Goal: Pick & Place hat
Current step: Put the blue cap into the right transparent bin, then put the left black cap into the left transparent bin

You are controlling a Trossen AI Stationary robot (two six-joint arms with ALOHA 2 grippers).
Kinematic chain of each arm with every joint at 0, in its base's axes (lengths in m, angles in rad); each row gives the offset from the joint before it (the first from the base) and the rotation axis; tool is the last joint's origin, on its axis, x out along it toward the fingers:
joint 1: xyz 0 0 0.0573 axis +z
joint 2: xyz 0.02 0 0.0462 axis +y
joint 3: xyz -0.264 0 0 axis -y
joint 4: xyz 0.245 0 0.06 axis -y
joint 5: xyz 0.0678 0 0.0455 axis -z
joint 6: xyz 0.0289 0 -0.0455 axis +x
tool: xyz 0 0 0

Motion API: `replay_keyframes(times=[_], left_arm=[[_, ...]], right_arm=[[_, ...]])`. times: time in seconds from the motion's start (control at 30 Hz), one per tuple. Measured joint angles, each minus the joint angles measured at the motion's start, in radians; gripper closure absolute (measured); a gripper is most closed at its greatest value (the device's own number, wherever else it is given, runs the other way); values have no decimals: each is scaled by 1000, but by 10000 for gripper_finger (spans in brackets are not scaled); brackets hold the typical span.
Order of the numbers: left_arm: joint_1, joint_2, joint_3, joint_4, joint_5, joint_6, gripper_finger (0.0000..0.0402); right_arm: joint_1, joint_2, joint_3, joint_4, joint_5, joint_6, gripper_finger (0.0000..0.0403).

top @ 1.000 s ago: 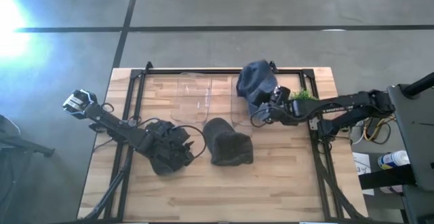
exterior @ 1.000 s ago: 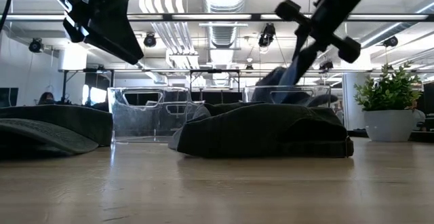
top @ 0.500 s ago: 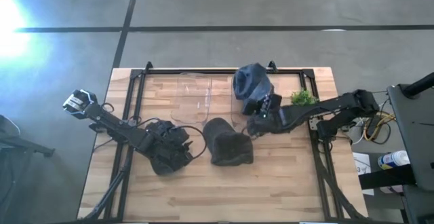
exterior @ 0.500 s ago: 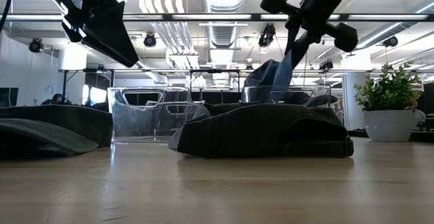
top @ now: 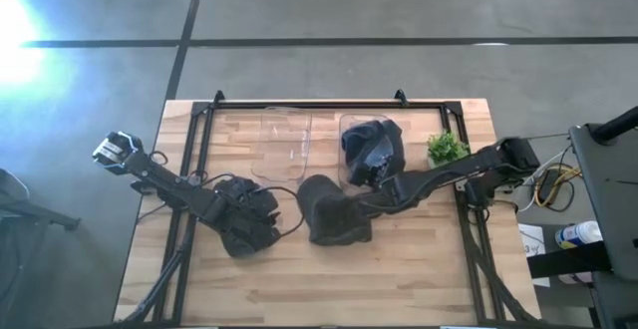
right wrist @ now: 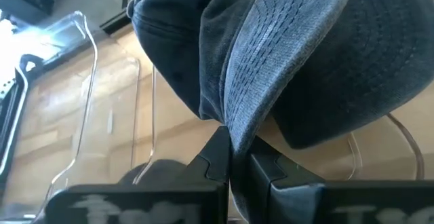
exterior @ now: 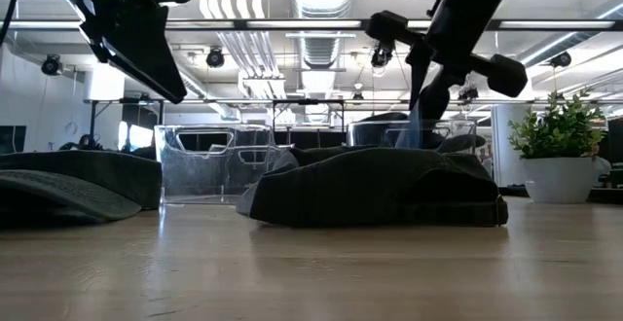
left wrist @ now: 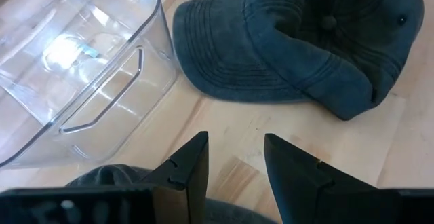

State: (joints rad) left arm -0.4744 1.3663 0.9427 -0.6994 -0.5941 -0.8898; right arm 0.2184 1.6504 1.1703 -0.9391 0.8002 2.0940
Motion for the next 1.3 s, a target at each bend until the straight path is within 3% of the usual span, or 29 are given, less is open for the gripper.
replay_keyframes(times=[0.13, 0.23, 0.53, 0.8, 1.07, 1.2, 1.3], left_arm=[[0, 0, -1, 0, 0, 1, 264], [1, 0, -1, 1, -12, 1, 264], [11, 0, -1, 82, -48, -4, 264], [-8, 1, -3, 141, -51, -97, 264], [-11, 1, 10, 121, 215, 26, 264], [-39, 1, 28, -22, 331, -83, 264], [-89, 1, 28, -101, 357, -172, 264]], right_arm=[[0, -3, -12, 6, -43, -11, 375], [0, -7, -15, 4, -116, -63, 340], [9, -106, -11, 8, -205, -329, 234], [74, -158, -12, 37, -290, -607, 209], [134, -171, -13, 171, -372, -975, 222], [166, -179, -13, 161, -437, -1066, 228], [198, -176, -20, 159, -443, -1085, 232]])
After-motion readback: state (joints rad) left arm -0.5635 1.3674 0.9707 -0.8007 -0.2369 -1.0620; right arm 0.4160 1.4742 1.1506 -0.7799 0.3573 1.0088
